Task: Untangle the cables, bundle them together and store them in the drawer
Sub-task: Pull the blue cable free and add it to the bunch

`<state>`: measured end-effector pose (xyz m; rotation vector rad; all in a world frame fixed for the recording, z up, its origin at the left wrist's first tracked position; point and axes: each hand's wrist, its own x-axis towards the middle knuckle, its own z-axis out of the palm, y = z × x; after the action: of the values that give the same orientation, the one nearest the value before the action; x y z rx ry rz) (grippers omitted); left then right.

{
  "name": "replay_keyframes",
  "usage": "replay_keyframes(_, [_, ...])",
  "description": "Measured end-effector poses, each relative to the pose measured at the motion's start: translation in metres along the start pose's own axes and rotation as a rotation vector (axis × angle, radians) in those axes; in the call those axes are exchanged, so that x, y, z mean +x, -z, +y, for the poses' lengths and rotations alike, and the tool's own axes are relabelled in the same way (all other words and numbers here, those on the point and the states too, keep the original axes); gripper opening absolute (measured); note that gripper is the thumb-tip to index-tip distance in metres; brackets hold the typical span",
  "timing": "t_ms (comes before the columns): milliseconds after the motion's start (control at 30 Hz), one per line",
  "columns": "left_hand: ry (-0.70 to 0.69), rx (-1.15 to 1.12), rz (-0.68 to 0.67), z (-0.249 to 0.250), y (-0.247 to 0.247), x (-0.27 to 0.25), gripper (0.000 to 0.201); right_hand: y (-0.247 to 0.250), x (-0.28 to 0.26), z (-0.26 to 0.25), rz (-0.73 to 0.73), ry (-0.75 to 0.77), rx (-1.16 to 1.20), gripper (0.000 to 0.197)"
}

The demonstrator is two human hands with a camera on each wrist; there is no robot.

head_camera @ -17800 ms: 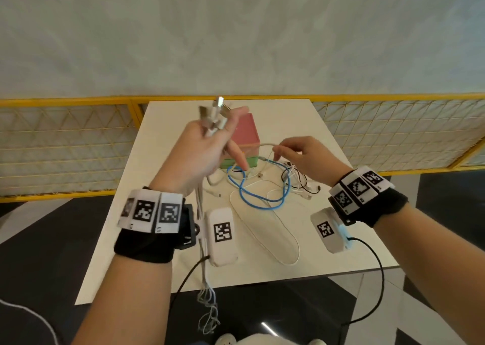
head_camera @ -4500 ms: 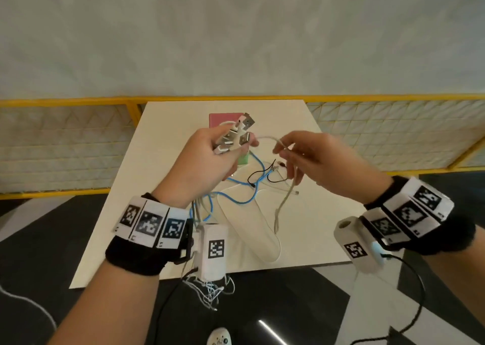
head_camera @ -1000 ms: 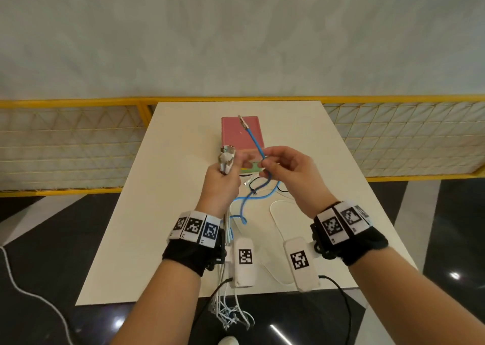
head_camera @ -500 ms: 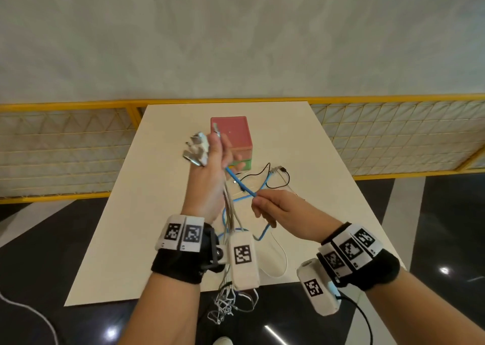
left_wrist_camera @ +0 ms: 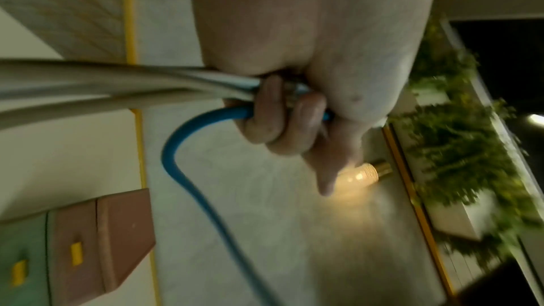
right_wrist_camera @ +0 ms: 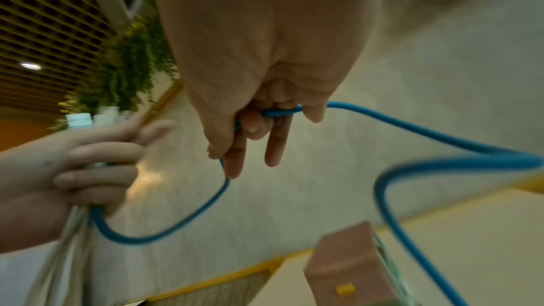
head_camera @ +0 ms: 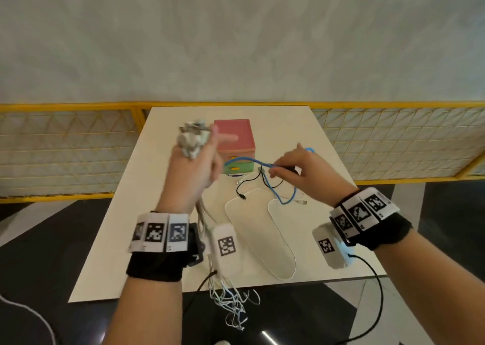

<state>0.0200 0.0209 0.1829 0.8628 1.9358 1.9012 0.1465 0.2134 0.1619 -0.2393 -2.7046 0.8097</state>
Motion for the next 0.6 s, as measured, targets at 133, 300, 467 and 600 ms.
replay_keyframes(133, [0.142,0.235,-0.326,0.003,-0.033,-0.009,0.044,0.01,0.023,-0.03,0.098,0.304,-0.185,0.025])
replay_keyframes(300, [0.118,0.19,-0.137,-0.003,-0.019,0.002,0.013,0.02,0.025,-0.009,-0.032,0.156,-0.21,0.026])
replay_keyframes(467, [0.079,0.068,0.358,-0.01,0.015,0.012,0.017,0.029,0.01,0.024,-0.093,-0.135,-0.136,0.024])
replay_keyframes(600, [0.078,0.116,0.335,-0.013,0.013,0.013,0.02,0.028,0.015,0.027,-0.048,-0.056,-0.153,0.02])
